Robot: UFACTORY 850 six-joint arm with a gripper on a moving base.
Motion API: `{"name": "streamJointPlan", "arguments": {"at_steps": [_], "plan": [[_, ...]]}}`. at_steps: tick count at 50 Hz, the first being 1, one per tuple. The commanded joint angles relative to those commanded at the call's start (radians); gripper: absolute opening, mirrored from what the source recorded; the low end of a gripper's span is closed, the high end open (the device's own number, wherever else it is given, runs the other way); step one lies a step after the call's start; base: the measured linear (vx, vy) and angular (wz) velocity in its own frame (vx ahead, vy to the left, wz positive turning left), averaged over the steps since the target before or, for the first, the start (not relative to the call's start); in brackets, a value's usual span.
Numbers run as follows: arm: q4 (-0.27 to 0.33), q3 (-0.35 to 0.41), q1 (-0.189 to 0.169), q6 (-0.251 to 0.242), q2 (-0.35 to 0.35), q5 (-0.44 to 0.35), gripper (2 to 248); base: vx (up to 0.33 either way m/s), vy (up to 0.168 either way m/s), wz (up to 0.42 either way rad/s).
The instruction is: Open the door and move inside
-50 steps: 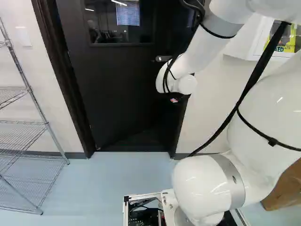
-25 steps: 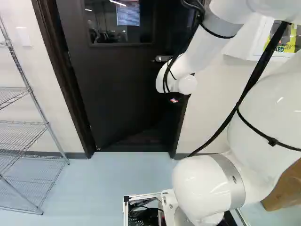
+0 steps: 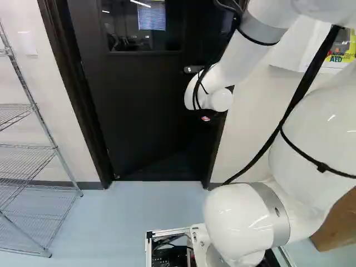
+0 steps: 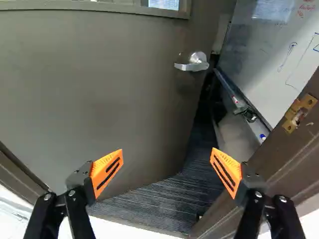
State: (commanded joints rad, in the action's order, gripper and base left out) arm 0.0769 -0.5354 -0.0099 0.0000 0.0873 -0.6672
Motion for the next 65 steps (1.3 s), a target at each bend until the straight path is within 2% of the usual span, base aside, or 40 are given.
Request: {"name": "streamJointPlan", "arguments": {"at_steps": [27,65], "plan": [[0.0,0.0,0.0,0.0,0.0,0.0,247,0.101,0.06,-0.016],[0.0,0.0,0.0,0.0,0.0,0.0,247,0.16,0.098,-0.025]]}}
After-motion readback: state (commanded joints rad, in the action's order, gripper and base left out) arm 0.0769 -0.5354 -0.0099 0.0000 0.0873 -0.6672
